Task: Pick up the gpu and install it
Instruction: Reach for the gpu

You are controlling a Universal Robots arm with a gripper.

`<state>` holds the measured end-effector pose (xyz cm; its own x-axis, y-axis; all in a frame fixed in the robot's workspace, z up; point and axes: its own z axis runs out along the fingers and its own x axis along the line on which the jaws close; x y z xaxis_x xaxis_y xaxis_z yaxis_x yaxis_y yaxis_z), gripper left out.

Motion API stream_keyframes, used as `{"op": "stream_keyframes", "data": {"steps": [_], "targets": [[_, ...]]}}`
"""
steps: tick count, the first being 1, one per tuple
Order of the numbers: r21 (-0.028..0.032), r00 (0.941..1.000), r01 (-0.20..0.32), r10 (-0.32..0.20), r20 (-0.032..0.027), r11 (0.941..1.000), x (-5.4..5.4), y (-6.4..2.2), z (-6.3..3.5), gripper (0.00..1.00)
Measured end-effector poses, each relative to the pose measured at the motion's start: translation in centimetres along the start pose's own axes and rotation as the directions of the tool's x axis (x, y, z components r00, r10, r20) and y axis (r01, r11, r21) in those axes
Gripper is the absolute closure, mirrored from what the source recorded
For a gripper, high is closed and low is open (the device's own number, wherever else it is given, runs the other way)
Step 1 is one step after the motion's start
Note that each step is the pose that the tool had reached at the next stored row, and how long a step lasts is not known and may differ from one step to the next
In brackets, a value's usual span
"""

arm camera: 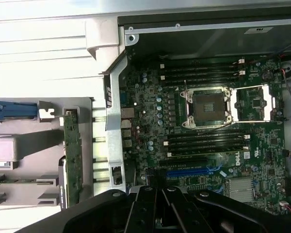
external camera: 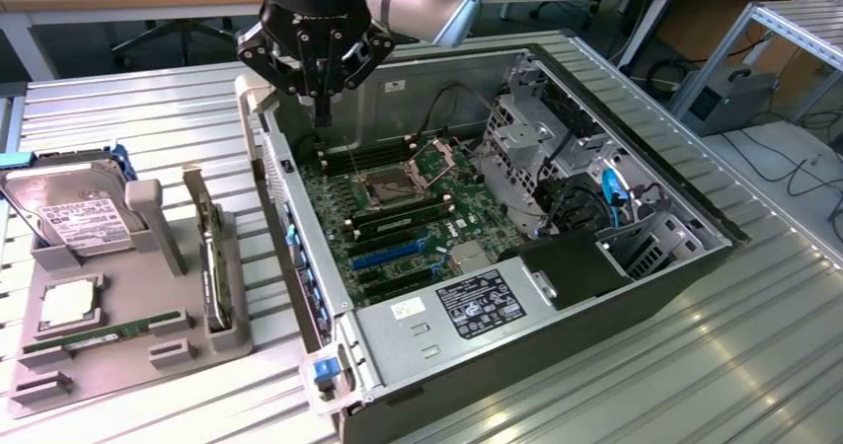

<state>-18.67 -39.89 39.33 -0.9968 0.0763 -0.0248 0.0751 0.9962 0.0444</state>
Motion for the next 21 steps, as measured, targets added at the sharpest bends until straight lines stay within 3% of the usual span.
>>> {"op": "stream_keyframes", "data": {"steps": [21], "targets": [[0.0001, 1.0, 0.0, 0.0, -0.0001, 1.0, 1.7, -0.13, -0.05, 0.89]]}}
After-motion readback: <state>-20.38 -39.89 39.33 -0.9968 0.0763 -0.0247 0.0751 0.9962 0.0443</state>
